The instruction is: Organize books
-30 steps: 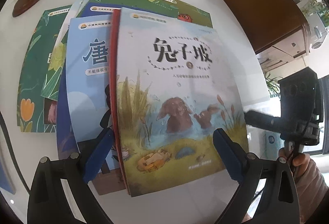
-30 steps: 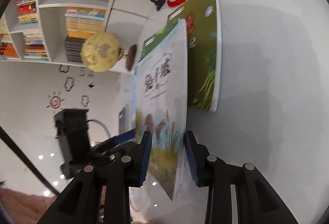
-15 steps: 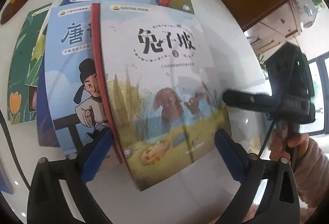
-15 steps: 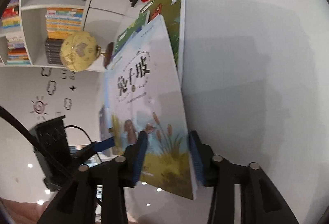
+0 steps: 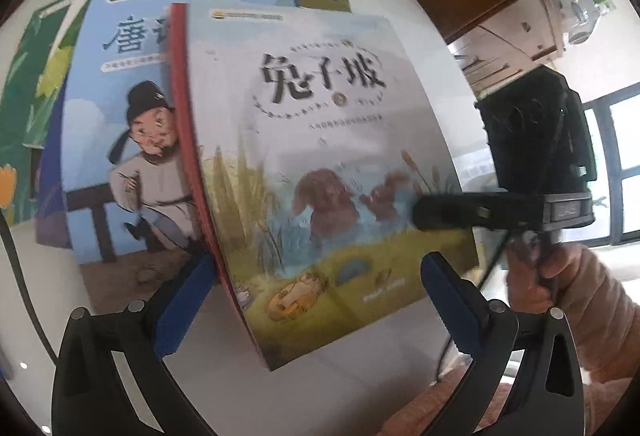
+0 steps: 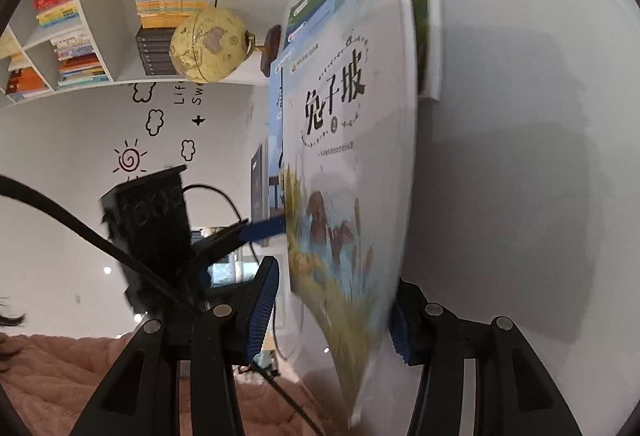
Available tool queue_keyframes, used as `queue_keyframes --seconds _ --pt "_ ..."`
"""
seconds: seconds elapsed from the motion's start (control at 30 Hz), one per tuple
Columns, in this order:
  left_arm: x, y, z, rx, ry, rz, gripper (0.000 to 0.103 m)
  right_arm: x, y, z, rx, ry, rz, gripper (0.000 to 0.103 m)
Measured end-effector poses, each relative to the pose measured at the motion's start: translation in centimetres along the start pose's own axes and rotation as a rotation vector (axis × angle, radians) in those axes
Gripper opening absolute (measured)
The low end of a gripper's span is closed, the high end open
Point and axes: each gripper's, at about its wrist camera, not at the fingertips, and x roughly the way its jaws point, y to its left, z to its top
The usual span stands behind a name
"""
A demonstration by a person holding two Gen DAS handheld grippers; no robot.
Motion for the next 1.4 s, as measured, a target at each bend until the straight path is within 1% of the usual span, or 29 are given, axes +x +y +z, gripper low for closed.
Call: queue_keyframes --seconds 0.1,0.13,0.2,0.23,0.33,0.37,0.4,0.43,0.5,0.53,0.57,0.63,0.7,0.73,0.8,0.9,0.97,1.0,1.1,1.13,1.2,1.27,1.4 --pt "0.0 -0.3 0.0 -0.019 -0.015 -0.050 0.100 0.1 1.1 0.7 -0.044 -0.057 -0.085 0.049" --pt "-0.2 -0.5 0.0 -0.015 -0.029 -0.072 0.099 0.1 1.6 0.9 -0.060 -0.083 -0.145 0.048" --pt "-0.7 -1.2 0.3 -0.002 -0.065 -0.111 0.095 0.3 2.4 1.2 -0.083 -0.095 -0.205 0.047" --pt "-0.7 -1.7 0.5 0.002 -0.076 -0.106 0.095 0.3 3.0 1.3 -0.107 -0.108 -0.246 0.047" --pt "-0.3 -1.9 0.9 0.015 -0.077 -0.035 0.095 0.2 3.9 1.3 -0.144 -0.133 -0.290 0.047" --pt "-0.2 -1.6 0.9 0.001 -0.074 -0.028 0.095 0.2 4.1 1.4 -0.142 -0.138 -0.291 0.047" --pt "-0.4 -1.0 0.8 -0.017 -0.081 -0.046 0.095 0.1 4.1 1.3 -0.140 -0.138 -0.287 0.045" --pt "-0.7 -0.5 0.7 -0.033 -0.089 -0.048 0.095 0.1 4.2 1.3 -0.145 -0.147 -0.295 0.043" --pt "-1.1 0.2 0.7 -0.054 -0.100 -0.006 0.095 -0.2 3.8 0.9 -0.144 -0.155 -0.314 0.042" --pt "-0.9 0.7 0.7 -0.063 -0.092 0.017 0.095 -0.4 3.6 0.8 -0.137 -0.159 -0.327 0.042" --pt "-0.9 1.2 0.5 -0.072 -0.082 0.024 0.095 -0.6 3.4 0.7 -0.129 -0.171 -0.351 0.042" --pt "-1.1 2.0 0.2 -0.098 -0.087 -0.005 0.095 -1.5 2.8 0.3 -0.107 -0.200 -0.389 0.042" --pt "-1.3 2.1 0.1 -0.106 -0.092 -0.010 0.095 -2.3 2.1 0.3 -0.060 -0.217 -0.354 0.042" --pt "-1.4 2.1 0.1 -0.105 -0.093 -0.004 0.095 -2.7 2.0 0.2 -0.050 -0.224 -0.352 0.042" --pt "-1.8 2.0 0.0 -0.098 -0.104 -0.002 0.095 -3.1 2.3 0.0 -0.069 -0.234 -0.388 0.042" --pt "-3.5 1.2 0.1 -0.084 -0.182 -0.054 0.095 -3.2 2.6 -0.1 -0.085 -0.207 -0.393 0.042" --pt "-4.2 0.9 0.3 -0.074 -0.212 -0.089 0.095 -3.5 2.6 -0.3 -0.095 -0.212 -0.428 0.042" --pt "-4.1 0.9 0.5 -0.077 -0.207 -0.101 0.095 -3.6 2.6 -0.3 -0.086 -0.225 -0.433 0.042" --pt "-2.8 1.3 1.0 -0.098 -0.165 -0.080 0.095 -4.0 2.3 -0.3 -0.064 -0.246 -0.426 0.042" --pt "-2.4 1.5 1.1 -0.110 -0.154 -0.091 0.095 -4.1 2.4 -0.4 -0.069 -0.254 -0.429 0.042" --pt "-2.3 1.6 1.0 -0.119 -0.154 -0.110 0.095 -4.3 2.6 -0.2 -0.068 -0.256 -0.410 0.042" --pt "-2.5 1.3 1.2 -0.114 -0.172 -0.103 0.095 -4.3 2.9 0.0 -0.077 -0.253 -0.407 0.042" --pt "-3.7 0.3 1.7 -0.083 -0.240 -0.103 0.095 -4.0 2.7 0.4 -0.072 -0.246 -0.426 0.042"
